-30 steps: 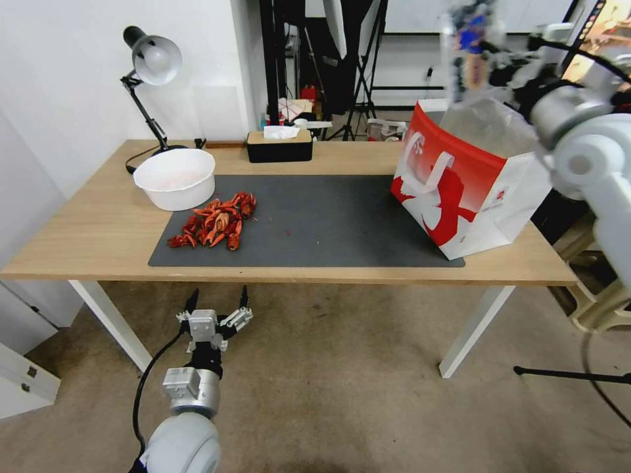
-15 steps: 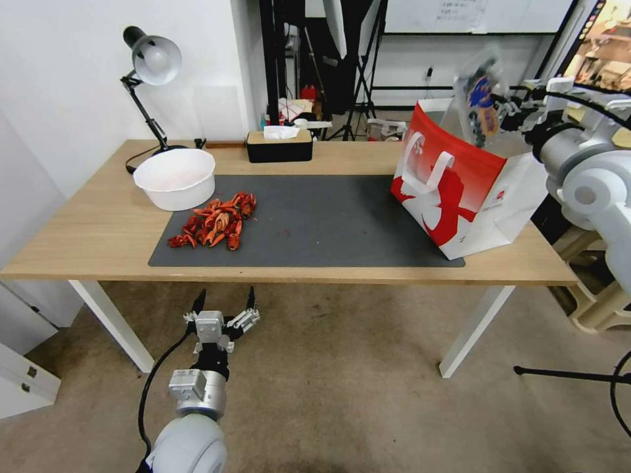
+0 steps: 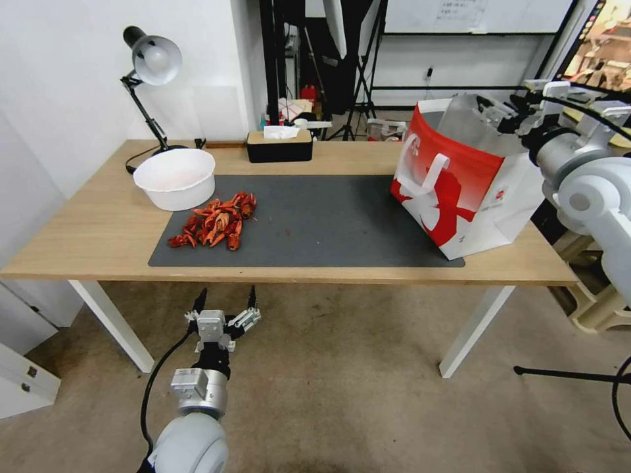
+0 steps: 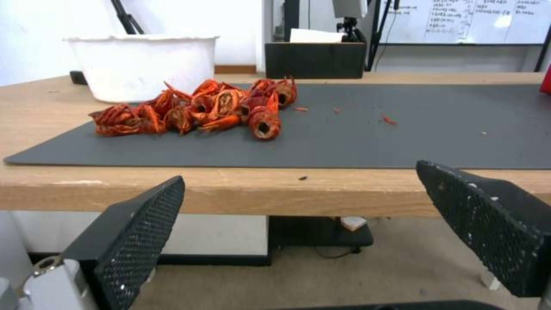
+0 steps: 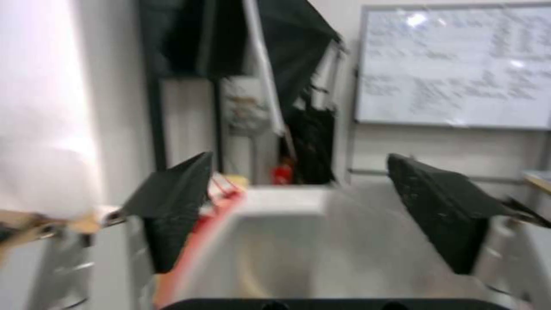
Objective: Close the takeout container lid, then place the container into the takeout bag.
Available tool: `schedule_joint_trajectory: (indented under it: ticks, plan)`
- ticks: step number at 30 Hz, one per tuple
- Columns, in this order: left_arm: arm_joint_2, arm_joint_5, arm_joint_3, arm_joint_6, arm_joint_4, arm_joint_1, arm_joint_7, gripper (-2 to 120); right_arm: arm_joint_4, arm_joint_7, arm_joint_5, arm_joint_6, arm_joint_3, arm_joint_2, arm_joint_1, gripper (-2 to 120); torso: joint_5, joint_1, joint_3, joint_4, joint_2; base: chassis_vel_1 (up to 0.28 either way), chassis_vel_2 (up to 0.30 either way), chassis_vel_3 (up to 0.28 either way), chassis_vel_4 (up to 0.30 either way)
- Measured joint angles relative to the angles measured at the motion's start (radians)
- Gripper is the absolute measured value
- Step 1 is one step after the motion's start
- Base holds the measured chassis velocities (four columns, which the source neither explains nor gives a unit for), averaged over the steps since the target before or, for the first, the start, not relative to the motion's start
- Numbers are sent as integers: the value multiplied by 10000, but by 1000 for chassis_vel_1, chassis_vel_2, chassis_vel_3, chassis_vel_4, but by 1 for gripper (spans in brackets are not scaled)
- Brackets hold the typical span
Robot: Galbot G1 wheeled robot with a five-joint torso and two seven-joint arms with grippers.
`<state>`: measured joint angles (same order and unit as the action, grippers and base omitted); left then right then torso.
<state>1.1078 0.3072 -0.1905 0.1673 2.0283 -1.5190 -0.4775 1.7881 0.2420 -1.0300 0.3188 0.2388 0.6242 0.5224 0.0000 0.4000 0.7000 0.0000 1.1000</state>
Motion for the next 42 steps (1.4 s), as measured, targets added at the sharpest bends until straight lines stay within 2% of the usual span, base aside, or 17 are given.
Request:
schedule_joint_trajectory:
  ticks: [2,7,10,11,13,14,16,17,20,22,26,27,29,31,32,34,42]
  plan:
    - [19,-1,7,-16,4,29,7,100,523,-325,-245,-632,28,-120,210,95,-2,-1,0,0,1,0,0,0,0]
    - [-15,36,-89,9,10,43,92,100,1992,-458,-221,-1661,472,-314,1348,107,-2,0,-1,1,1,0,0,0,0]
    - [1,74,-124,171,12,-20,242,100,3159,-576,408,-2335,1693,-228,3728,112,1,0,-1,-1,1,0,0,0,0]
    - [1,74,-124,171,12,-20,242,100,3159,-576,408,-2335,1693,-228,3728,112,1,0,-1,-1,1,0,0,0,0]
    - [38,210,-206,382,19,-88,431,100,3982,-707,1072,-2837,2674,197,5672,114,-3,-1,-2,-4,2,0,0,0,0]
    - [38,210,-206,382,19,-88,431,100,3982,-707,1072,-2837,2674,197,5672,114,-3,-1,-2,-4,2,0,0,0,0]
    - [136,261,-432,552,38,-289,581,100,4489,-677,1953,-3196,2904,774,6927,114,2,-1,-1,4,1,0,0,0,0]
    - [136,261,-432,552,38,-289,581,100,4489,-677,1953,-3196,2904,774,6927,114,2,-1,-1,4,1,0,0,0,0]
    - [163,415,-590,595,138,-447,725,100,4810,-592,2899,-3643,3311,1550,8503,113,0,-2,-1,2,2,0,0,0,0]
    - [169,445,-615,601,161,-481,770,100,4832,-614,3157,-3805,3438,1797,8958,112,0,-1,-2,-4,2,0,0,0,0]
    - [225,461,-675,708,190,-554,922,100,4740,-730,4436,-4633,3706,3022,10669,105,-2,-2,-1,0,1,0,0,0,0]
    - [225,461,-675,708,190,-554,922,100,4740,-730,4436,-4633,3706,3022,10669,105,-2,-2,-1,0,1,0,0,0,0]
    - [278,454,-687,764,190,-590,1005,100,4465,-838,5329,-5282,3647,4206,11754,100,2,-2,-1,-5,1,0,0,0,0]
    - [279,450,-687,766,190,-596,1023,100,4419,-859,5443,-5359,3619,4335,11862,100,0,-2,-1,-6,2,0,0,0,0]
    - [291,424,-692,805,190,-620,1087,100,4169,-964,5939,-5721,3440,4879,12233,100,-2,-2,-2,-3,1,0,0,0,0]
    - [310,348,-730,863,177,-623,1162,100,3860,-1086,6465,-6150,3160,5391,12487,100,-2,-2,-1,0,2,0,0,0,0]
    - [385,-54,-750,1063,66,-806,1335,100,3312,-1129,7245,-6632,2640,6066,12585,100,0,-1,-1,1,1,0,0,0,0]
